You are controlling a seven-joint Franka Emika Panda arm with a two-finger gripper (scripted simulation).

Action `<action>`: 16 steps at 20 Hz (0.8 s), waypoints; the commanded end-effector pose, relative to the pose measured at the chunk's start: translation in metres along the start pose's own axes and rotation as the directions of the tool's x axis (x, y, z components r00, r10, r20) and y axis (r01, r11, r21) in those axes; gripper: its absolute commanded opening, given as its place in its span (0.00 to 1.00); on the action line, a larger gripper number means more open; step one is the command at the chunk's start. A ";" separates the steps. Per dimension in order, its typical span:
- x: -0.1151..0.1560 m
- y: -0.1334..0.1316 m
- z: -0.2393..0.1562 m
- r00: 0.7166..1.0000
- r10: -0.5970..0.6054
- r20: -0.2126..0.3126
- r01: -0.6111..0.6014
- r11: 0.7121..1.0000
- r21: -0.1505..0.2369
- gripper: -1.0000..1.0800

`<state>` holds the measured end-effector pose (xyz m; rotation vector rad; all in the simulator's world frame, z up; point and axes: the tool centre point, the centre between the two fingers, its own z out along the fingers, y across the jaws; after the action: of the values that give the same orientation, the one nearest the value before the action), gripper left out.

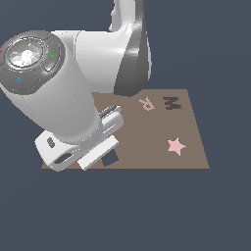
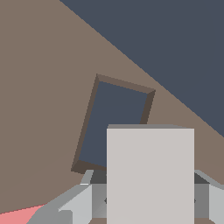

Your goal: Insert a designated object into the corresponding slot on a board.

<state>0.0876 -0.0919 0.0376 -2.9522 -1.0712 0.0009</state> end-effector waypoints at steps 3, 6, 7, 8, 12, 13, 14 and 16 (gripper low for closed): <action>0.012 -0.009 -0.001 0.995 0.104 -0.001 -0.104 0.995 -0.001 0.00; 0.019 -0.013 -0.002 0.988 0.157 -0.001 -0.157 0.988 -0.001 0.00; 0.021 -0.014 -0.002 0.985 0.172 -0.001 -0.172 0.985 -0.001 0.00; 0.022 -0.015 -0.002 0.982 0.186 -0.001 -0.186 0.982 -0.001 0.00; 0.029 -0.018 -0.002 0.973 0.231 -0.001 -0.231 0.973 -0.001 0.00; 0.030 -0.019 -0.002 0.971 0.239 -0.001 -0.239 0.971 -0.001 0.00; 0.031 -0.019 -0.002 0.969 0.246 -0.001 -0.246 0.969 -0.001 0.00; 0.032 -0.020 -0.003 0.967 0.256 -0.001 -0.256 0.967 -0.001 0.00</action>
<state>0.0989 -0.0572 0.0397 -3.0621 -0.6975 0.0008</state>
